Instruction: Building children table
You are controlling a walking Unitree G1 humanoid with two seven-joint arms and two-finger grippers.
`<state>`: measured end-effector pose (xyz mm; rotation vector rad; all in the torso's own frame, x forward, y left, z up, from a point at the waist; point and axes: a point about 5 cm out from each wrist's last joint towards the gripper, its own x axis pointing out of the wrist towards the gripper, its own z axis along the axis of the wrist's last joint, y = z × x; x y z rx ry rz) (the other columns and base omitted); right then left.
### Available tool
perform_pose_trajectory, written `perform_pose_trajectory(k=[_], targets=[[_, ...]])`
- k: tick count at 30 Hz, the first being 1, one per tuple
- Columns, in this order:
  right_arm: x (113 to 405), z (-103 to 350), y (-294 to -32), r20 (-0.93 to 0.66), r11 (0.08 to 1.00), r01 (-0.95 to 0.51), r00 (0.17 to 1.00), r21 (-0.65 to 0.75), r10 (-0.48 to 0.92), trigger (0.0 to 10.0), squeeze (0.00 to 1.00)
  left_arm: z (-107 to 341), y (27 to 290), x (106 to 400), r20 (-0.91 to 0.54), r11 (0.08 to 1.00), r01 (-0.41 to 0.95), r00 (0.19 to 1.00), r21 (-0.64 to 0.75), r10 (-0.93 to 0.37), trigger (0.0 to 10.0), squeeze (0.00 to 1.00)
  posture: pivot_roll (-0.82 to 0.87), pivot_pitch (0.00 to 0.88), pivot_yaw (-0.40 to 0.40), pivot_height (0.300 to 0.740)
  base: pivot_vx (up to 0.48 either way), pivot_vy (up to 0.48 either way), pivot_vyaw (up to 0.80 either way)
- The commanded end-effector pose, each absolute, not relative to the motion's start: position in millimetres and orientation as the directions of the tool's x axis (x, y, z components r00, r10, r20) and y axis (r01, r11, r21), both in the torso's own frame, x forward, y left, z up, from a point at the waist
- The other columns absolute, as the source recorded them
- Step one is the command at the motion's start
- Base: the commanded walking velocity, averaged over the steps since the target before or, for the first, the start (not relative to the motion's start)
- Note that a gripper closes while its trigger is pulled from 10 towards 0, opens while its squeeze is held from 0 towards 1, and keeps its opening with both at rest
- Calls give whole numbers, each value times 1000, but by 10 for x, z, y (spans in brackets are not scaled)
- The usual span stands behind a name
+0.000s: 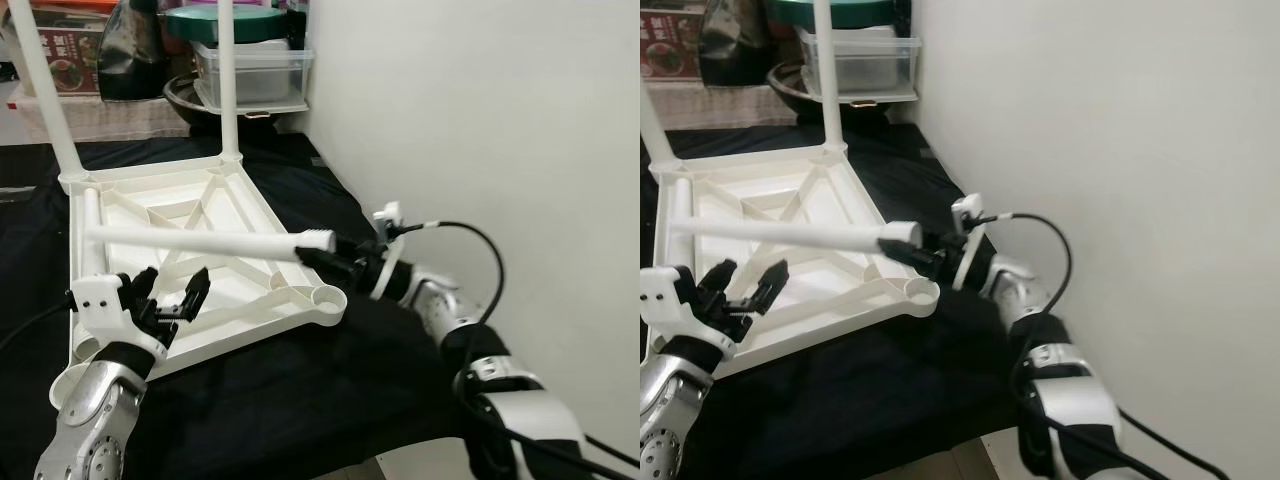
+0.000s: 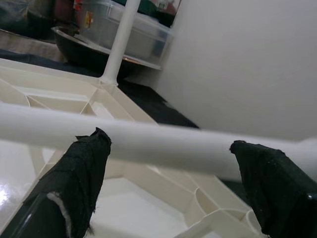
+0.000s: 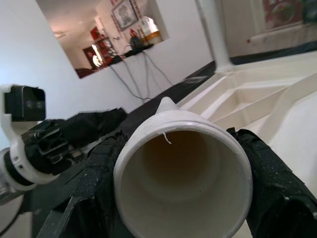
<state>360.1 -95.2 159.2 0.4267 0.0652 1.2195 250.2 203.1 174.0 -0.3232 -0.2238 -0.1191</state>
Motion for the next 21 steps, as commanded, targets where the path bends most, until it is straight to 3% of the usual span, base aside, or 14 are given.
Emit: perform_pose_trajectory(k=[1,9,12,17,21], targets=[[3584,1607,-962,233,257,-890,359,376,904,0,0,1759,2035,2507,242,923,157,968,-352,-72,10000,0,174,0,-97,740,0,0,0],[3544,1563,-932,310,262,-841,437,473,845,0,0,1844,1969,2555,279,854,194,958,-483,-60,10000,0,171,0,-96,740,0,0,0],[3595,1563,-927,356,287,-762,555,581,752,0,0,1901,1840,2593,318,730,262,946,-632,-65,10000,0,167,0,-102,740,0,0,0],[3591,1569,-900,376,275,-746,574,607,727,0,0,1933,1769,2600,334,665,295,940,-686,-72,10000,0,164,0,-103,740,0,0,0],[3568,1585,-869,406,233,-734,578,638,707,0,0,1985,1767,2598,367,557,331,929,-762,-50,10000,0,165,0,-105,740,0,0,0]])
